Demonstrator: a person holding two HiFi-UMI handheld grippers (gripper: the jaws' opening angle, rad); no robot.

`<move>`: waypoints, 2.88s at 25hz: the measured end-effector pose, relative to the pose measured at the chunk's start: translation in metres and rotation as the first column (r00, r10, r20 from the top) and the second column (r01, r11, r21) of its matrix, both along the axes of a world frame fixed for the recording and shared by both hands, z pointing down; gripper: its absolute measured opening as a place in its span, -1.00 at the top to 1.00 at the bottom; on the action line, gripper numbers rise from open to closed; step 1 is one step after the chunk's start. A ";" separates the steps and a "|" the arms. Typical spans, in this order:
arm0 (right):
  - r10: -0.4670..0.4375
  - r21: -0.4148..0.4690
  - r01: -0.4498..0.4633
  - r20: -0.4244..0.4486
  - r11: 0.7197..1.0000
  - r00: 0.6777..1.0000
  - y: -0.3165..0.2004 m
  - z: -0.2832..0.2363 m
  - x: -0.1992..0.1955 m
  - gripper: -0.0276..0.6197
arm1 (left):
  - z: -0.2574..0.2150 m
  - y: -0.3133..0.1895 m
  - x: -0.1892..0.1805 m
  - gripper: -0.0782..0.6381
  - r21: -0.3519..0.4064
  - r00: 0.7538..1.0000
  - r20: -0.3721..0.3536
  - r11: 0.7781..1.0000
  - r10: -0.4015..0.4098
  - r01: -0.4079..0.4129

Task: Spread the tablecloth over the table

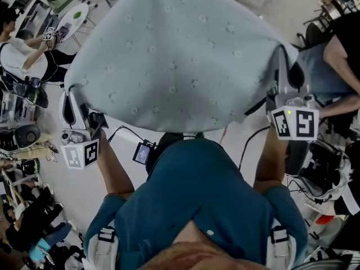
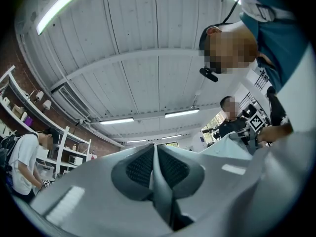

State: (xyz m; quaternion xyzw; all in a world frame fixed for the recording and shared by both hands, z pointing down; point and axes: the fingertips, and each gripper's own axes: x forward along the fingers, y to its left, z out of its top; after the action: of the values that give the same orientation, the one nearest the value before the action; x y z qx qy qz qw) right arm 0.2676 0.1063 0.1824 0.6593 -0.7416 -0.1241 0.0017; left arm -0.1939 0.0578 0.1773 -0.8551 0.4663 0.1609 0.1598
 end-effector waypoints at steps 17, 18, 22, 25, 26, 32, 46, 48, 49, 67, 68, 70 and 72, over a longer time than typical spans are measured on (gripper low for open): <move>0.166 0.018 -0.166 -0.024 0.986 0.986 -0.081 -0.024 -0.058 0.87 | -0.011 -0.152 -0.051 0.73 0.019 0.987 -0.046 0.988 0.153 -0.152; 0.175 0.018 -0.174 -0.025 0.985 0.984 -0.090 -0.024 -0.063 0.87 | -0.010 -0.164 -0.055 0.73 0.020 0.986 -0.049 0.987 0.162 -0.161; 0.203 0.015 -0.202 -0.037 0.979 0.979 -0.117 -0.025 -0.076 0.87 | -0.006 -0.202 -0.065 0.73 0.017 0.979 -0.065 0.981 0.192 -0.192; 0.214 0.014 -0.214 -0.048 0.977 0.976 -0.126 -0.029 -0.081 0.87 | -0.005 -0.215 -0.070 0.73 0.012 0.976 -0.075 0.979 0.206 -0.205; 0.217 0.012 -0.216 -0.050 0.976 0.975 -0.128 -0.030 -0.082 0.87 | -0.005 -0.218 -0.070 0.73 0.011 0.975 -0.077 0.978 0.207 -0.206; 0.205 -0.004 -0.205 -0.052 0.979 0.977 -0.155 -0.026 -0.074 0.87 | 0.000 -0.239 -0.068 0.73 -0.008 0.978 -0.084 0.982 0.190 -0.191; 0.085 -0.038 -0.085 -0.001 0.996 0.996 -0.250 0.010 -0.021 0.87 | 0.018 -0.278 -0.036 0.73 -0.046 0.997 -0.051 0.998 0.051 -0.053; 0.064 -0.051 -0.064 0.003 0.997 0.998 -0.270 0.018 -0.008 0.87 | 0.027 -0.289 -0.027 0.73 -0.063 0.997 -0.064 0.997 0.033 -0.038; 0.055 -0.059 -0.054 0.006 0.997 0.998 -0.280 0.023 -0.001 0.87 | 0.032 -0.295 -0.022 0.73 -0.075 0.997 -0.069 0.997 0.023 -0.029; -0.063 -0.234 0.074 0.055 0.969 0.997 -0.440 0.147 0.057 0.87 | 0.133 -0.393 0.012 0.73 -0.294 0.988 0.006 0.945 -0.152 0.147; -0.067 -0.247 0.080 0.062 0.966 0.996 -0.448 0.158 0.063 0.86 | 0.143 -0.398 0.016 0.73 -0.310 0.987 0.011 0.938 -0.158 0.153; -0.076 -0.275 0.095 0.078 0.957 0.994 -0.464 0.182 0.071 0.86 | 0.162 -0.410 0.021 0.73 -0.343 0.986 0.021 0.925 -0.167 0.164; -0.088 -0.305 0.112 0.091 0.946 0.992 -0.482 0.205 0.071 0.86 | 0.184 -0.424 0.020 0.73 -0.380 0.984 0.030 0.908 -0.176 0.174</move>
State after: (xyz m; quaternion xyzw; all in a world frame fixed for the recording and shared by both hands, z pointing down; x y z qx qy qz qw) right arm 0.3387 -0.3755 0.3870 0.6168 -0.7838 0.0189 0.0704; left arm -0.1740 -0.3662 0.3609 -0.8241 0.5638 0.0541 0.0031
